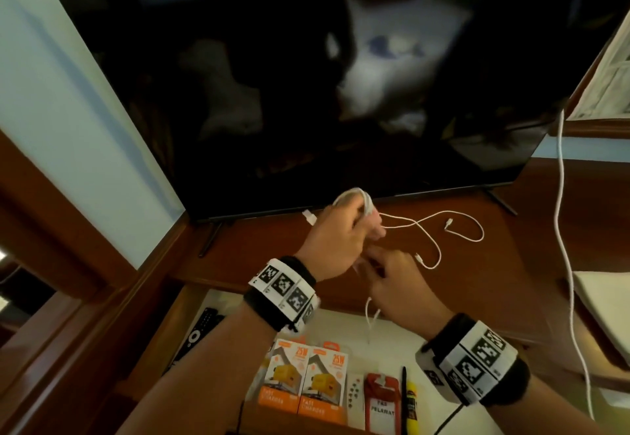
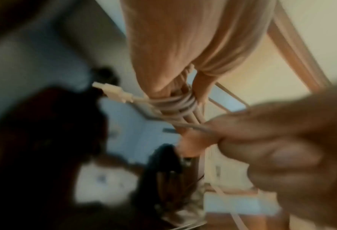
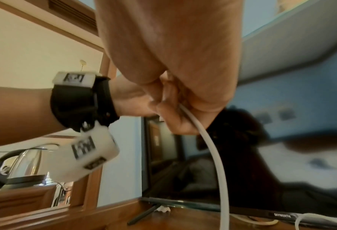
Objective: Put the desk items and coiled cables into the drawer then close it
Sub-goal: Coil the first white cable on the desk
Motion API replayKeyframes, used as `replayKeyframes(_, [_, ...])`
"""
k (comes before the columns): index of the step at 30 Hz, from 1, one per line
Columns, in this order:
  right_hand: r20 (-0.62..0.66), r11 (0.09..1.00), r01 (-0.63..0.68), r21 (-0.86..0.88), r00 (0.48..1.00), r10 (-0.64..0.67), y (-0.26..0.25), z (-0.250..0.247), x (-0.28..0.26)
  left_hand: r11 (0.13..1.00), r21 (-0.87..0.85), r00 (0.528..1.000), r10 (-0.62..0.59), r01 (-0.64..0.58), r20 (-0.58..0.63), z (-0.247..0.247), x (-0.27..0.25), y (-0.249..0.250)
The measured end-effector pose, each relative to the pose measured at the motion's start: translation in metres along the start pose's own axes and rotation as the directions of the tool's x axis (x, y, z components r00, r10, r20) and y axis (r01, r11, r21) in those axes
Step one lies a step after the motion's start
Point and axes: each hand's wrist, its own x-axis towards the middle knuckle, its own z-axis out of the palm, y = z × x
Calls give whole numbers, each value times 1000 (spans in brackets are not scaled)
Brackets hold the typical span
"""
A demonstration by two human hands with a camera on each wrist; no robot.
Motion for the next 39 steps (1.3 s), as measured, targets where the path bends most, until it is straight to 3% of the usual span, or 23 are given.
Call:
replayKeyframes(2, [-17,998,30,-55,999,-31,1,-4,0,934,356,988,-24,-32,150,-4,0,-6])
replayKeyframes(4, [-33,997,52,-49,998,-54,2,-10,-1,917,398,962,-102,-7,253,-10,-2,-8])
replayKeyframes(8, [-48,986,145,85,989,-141,-5,-22,-5,960,228,866,-247,159,435,-21,-11,-11])
replayKeyframes(10, [-84,978,148,148,987,-136,-4,-28,-4,963,-26,812,-210,267,544,-25,-16,-15])
replayKeyframes(12, [-139,973,132,189,985,-106,-1,-31,-3,907,-260,790,-115,330,602,-27,-19,-18])
replayKeyframes(14, [-164,966,146,213,980,-112,1,-29,0,834,-437,807,-17,336,590,-27,-21,-15])
replayKeyframes(17, [-192,966,139,219,977,-97,13,-20,3,656,-681,863,86,327,498,-23,-26,-7])
replayKeyframes(20, [-119,989,38,144,993,-21,24,-4,1,423,-862,935,82,280,344,-17,-25,5])
replayKeyframes(21, [-86,994,-17,110,996,27,24,2,-1,388,-887,954,56,250,293,-15,-22,9])
replayKeyframes(22, [-65,995,-45,91,997,51,21,7,-4,424,-880,969,17,214,245,-11,-19,12])
replayKeyframes(23, [-54,996,-37,75,998,41,16,10,-6,538,-824,981,-22,176,195,-6,-15,13])
replayKeyframes(25, [-17,1000,2,29,1000,-1,8,14,-8,847,-524,994,-36,86,106,3,-10,10])
replayKeyframes(26, [13,1000,6,-3,1000,-6,6,14,-8,952,-302,996,-24,49,88,7,-8,4])
replayKeyframes(28, [58,996,6,-92,998,-1,6,12,-8,994,110,993,-23,10,116,8,-6,-7])
replayKeyframes(30, [68,989,33,-146,997,-23,6,5,-9,945,326,982,-78,17,173,1,-4,-15])
replayKeyframes(36, [-109,991,112,-74,987,-120,-7,-25,-6,977,159,895,-192,139,402,-19,-14,-13])
replayKeyframes(39, [-216,989,148,7,966,-143,-12,-33,-2,972,-110,872,-135,210,471,-25,-19,-11])
